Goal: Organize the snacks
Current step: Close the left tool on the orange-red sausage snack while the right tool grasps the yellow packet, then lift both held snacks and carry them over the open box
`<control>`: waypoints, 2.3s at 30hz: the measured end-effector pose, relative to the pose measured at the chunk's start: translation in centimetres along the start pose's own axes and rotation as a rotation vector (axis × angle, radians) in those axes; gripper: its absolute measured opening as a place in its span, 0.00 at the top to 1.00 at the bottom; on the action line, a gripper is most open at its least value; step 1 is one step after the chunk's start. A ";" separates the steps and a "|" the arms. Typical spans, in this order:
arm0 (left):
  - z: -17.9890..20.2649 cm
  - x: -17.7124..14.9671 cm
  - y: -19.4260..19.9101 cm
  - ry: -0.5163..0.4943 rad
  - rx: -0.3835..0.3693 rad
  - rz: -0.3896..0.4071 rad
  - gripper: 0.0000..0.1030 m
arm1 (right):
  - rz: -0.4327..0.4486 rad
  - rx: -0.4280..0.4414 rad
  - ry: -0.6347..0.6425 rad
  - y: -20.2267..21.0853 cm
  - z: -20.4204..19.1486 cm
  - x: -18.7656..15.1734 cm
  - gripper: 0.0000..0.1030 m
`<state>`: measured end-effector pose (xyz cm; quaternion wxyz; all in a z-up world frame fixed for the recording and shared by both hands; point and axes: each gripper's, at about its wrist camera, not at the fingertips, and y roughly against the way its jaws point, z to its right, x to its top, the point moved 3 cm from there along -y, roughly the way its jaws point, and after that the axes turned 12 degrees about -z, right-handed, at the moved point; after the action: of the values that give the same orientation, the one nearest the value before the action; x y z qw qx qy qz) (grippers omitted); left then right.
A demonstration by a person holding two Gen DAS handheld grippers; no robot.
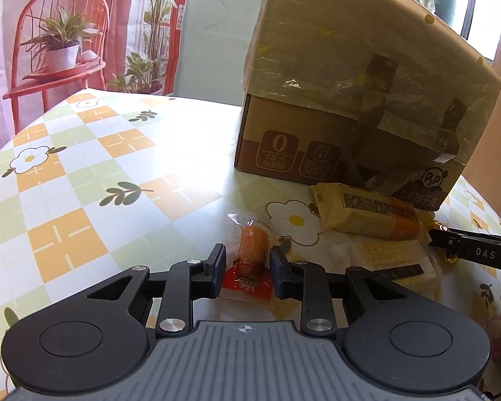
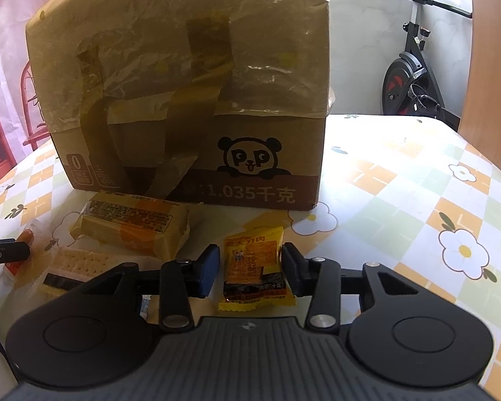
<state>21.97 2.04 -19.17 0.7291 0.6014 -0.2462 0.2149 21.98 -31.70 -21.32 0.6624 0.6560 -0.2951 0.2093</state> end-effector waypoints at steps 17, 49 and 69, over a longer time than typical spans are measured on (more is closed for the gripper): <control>0.1 -0.1 0.1 -0.027 0.004 0.006 0.70 | -0.001 0.009 0.009 0.1 0.0 -0.1 0.62; 1.1 8.3 4.4 -0.036 -0.111 0.071 0.56 | 0.430 0.141 0.077 13.4 -1.9 7.3 0.67; 2.9 6.9 -4.5 0.039 0.121 -0.095 0.53 | 0.300 0.168 -0.029 8.7 1.0 3.1 0.67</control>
<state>29.80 -1.47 -17.94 0.7056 0.6509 -0.1895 0.2062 18.33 -32.56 -12.81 0.5622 0.6607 -0.3804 0.3204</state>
